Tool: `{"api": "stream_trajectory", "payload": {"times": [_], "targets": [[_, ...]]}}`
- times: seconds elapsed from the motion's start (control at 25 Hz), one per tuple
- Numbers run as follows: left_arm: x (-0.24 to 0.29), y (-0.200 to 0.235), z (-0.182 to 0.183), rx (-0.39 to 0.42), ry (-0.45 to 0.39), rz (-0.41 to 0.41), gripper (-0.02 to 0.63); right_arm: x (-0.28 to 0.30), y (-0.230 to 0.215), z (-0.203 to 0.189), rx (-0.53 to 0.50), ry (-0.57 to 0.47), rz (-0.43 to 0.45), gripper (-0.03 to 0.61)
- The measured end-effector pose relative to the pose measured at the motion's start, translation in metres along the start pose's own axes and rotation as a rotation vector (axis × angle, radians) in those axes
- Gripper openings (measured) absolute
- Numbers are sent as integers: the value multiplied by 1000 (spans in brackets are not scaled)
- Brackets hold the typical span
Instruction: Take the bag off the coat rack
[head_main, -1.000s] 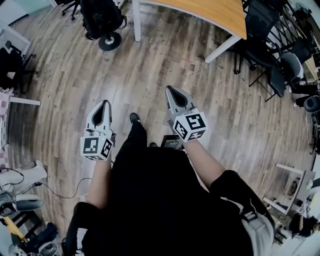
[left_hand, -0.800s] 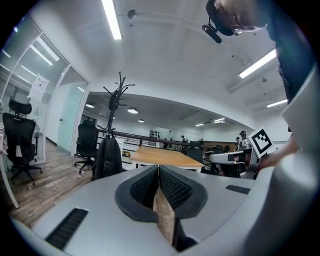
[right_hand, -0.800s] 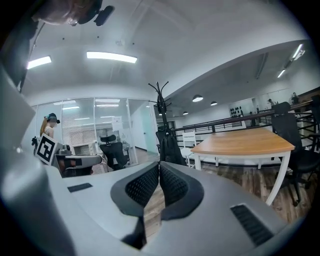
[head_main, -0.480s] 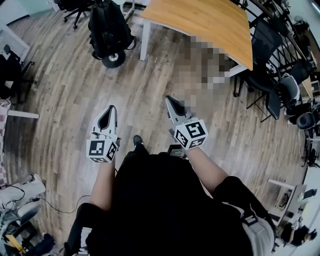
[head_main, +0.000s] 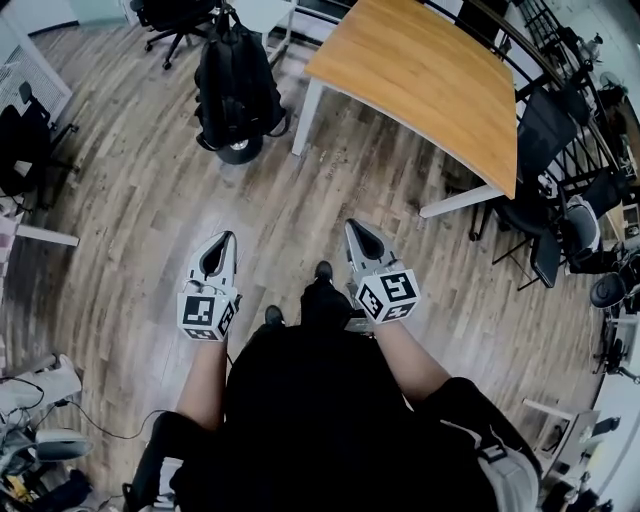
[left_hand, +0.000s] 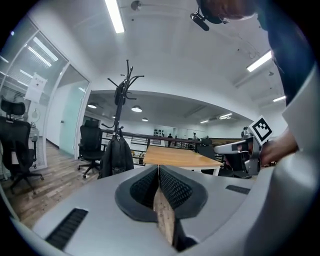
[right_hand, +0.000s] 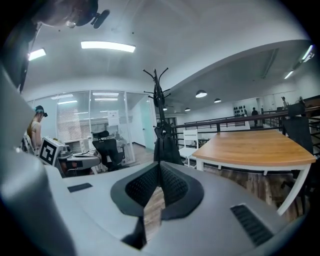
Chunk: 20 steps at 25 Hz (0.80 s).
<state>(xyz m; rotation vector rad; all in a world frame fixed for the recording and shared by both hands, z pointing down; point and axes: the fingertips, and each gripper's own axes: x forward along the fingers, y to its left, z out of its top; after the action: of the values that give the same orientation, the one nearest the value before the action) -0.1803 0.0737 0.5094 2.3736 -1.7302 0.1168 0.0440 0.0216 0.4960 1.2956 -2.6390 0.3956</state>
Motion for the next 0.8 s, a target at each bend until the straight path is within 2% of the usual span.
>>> {"api": "stream_trajectory", "payload": {"times": [0.16, 0.28, 0.48, 0.68, 0.8], "targets": [[41, 11, 0, -48, 2, 15, 17, 36, -31, 0, 35, -6, 19, 34], [72, 37, 10, -76, -10, 82, 17, 73, -51, 9, 53, -14, 71, 34], [133, 58, 32, -80, -4, 156, 17, 130, -90, 42, 9, -32, 194, 34], [188, 54, 56, -150, -57, 175, 17, 179, -129, 69, -20, -32, 285, 34], [209, 61, 68, -145, -83, 204, 16, 209, -143, 80, -26, -24, 335, 34]]}}
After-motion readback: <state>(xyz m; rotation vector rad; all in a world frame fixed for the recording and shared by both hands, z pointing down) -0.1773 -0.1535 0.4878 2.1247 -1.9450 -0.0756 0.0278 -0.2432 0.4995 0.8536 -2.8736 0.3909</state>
